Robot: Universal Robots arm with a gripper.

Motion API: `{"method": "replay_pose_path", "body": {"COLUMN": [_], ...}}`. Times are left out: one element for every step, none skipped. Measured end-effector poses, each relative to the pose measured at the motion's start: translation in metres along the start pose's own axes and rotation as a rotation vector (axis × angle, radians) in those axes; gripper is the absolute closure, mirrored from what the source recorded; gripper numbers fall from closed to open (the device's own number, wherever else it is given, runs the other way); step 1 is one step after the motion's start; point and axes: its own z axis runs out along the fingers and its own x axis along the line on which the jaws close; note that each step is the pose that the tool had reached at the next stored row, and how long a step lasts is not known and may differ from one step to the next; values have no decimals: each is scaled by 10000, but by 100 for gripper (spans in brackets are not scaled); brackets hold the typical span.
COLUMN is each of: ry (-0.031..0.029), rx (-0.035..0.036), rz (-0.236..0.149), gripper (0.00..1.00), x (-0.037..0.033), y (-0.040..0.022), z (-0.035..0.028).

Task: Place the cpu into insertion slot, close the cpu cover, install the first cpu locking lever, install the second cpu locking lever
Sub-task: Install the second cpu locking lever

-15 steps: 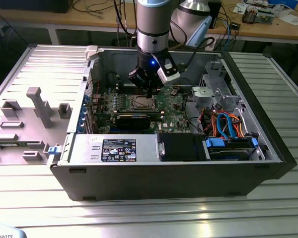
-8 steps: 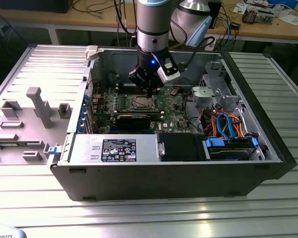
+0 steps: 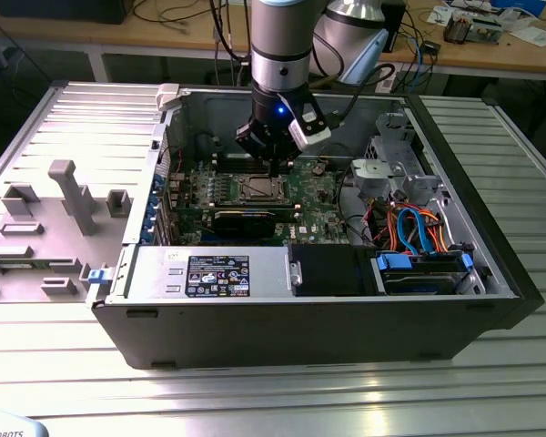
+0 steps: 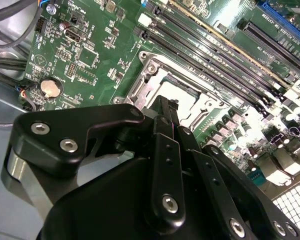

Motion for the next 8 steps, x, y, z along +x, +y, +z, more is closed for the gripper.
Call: {"method": "replay_pose_path", "body": {"ry": [0,-1,0,1,0,0,0,-1], "rx": [-1,-1,0,0,-1,2,6,6], "rz": [0,0,0,-2,-2,0,-1,1], "gripper": [89,89,89,89,89,89,89,89], "x": [0,0,0,0,0,1,1,1], "y": [0,0,-2,-8,-13,-21,-34,-35], "z": [0,0,0,-1,0,-1,-1,-1]}}
